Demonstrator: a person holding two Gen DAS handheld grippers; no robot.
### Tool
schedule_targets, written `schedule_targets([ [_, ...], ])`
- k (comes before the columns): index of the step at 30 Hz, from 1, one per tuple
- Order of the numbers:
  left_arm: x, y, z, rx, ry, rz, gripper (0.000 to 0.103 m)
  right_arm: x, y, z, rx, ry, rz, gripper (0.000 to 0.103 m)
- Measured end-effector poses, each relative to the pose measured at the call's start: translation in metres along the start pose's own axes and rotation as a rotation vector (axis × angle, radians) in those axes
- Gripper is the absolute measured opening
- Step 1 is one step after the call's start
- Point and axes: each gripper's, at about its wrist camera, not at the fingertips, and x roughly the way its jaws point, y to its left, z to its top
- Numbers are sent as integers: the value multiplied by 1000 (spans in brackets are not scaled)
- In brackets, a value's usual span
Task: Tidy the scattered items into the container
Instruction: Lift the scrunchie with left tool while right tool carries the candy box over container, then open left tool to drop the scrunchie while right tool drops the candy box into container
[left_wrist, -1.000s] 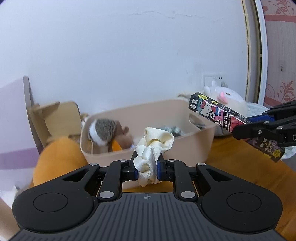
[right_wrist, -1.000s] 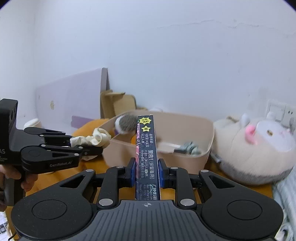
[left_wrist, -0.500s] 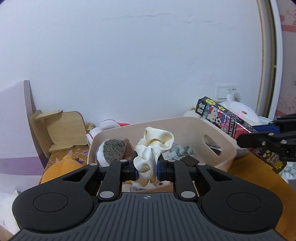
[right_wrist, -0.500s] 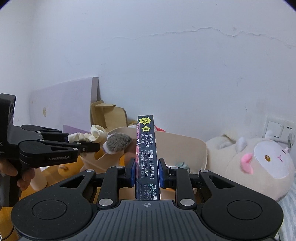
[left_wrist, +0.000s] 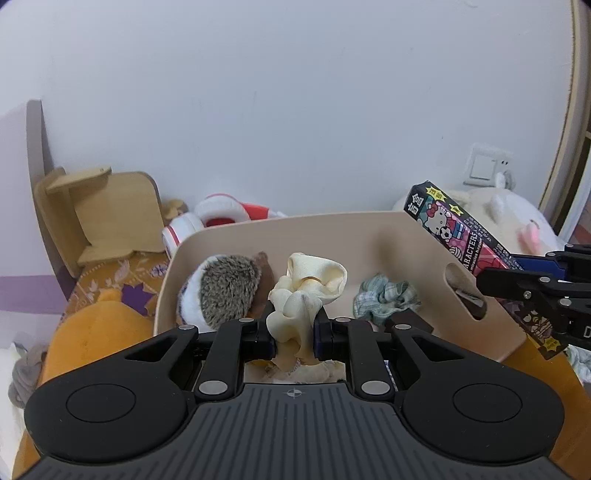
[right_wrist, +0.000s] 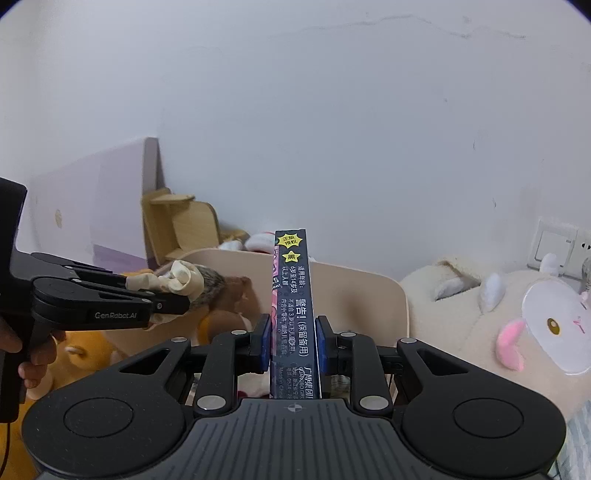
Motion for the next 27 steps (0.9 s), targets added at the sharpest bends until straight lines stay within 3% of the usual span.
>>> schedule_targets([
  [19, 60, 0, -10, 18, 124, 41, 19, 84, -2, -4, 6, 96, -65, 23],
  [27, 60, -3, -16, 25, 128, 57, 32, 97, 3, -17, -7, 174, -60, 23],
])
